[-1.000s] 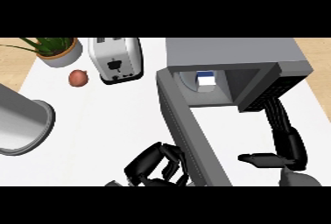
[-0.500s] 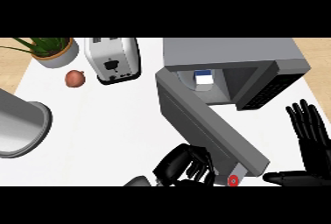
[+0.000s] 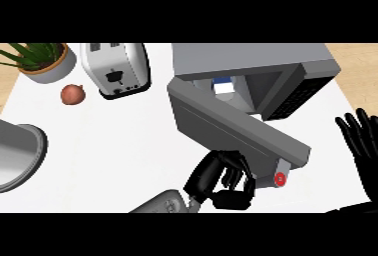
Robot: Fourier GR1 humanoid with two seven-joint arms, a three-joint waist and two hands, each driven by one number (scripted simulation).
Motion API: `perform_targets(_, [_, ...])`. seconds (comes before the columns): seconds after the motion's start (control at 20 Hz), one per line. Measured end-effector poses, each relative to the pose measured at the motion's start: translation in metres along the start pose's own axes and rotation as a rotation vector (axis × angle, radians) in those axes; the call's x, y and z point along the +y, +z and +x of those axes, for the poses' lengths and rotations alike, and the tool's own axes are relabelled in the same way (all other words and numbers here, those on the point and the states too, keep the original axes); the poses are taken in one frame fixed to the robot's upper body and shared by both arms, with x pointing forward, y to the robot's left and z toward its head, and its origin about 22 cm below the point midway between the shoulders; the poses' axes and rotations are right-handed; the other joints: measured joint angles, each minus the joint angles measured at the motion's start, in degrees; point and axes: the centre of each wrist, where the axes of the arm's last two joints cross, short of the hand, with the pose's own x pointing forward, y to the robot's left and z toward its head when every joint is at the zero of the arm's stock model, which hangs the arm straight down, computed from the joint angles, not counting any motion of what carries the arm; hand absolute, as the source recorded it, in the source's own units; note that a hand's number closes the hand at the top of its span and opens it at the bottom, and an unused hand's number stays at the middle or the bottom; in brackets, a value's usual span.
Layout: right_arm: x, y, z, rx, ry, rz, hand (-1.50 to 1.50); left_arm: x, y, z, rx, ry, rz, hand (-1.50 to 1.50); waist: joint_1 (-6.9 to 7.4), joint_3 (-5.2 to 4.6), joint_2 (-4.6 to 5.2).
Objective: Pick up the milk, place it into the microwave and close the microwave
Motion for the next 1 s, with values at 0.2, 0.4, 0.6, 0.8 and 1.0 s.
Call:
perform_targets(0.2, [0.0,-0.009,0.012,-0.022,-0.031,0.096,-1.5,0.007,-0.017,0.01,-0.039,0.009,0.062,1.5,-1.96,-0.05,0.35])
perform_targets(0.4, [0.001,-0.018,0.022,-0.038,-0.054,0.159,-1.5,0.016,-0.036,0.02,-0.055,0.012,0.113,1.5,-3.64,-0.05,0.74])
perform_targets(0.6, [0.003,-0.025,0.029,-0.055,-0.08,0.2,-1.5,0.027,-0.053,0.028,-0.049,0.016,0.177,1.5,-5.39,-0.04,1.2])
perform_targets(0.8, [0.003,-0.031,0.036,-0.074,-0.099,0.221,-1.5,0.038,-0.068,0.034,-0.025,0.037,0.242,1.5,-6.92,-0.04,1.77])
perform_targets(1.0, [0.003,-0.034,0.041,-0.08,-0.12,0.24,-1.5,0.051,-0.08,0.043,-0.037,0.096,0.318,1.5,-8.22,-0.16,2.45])
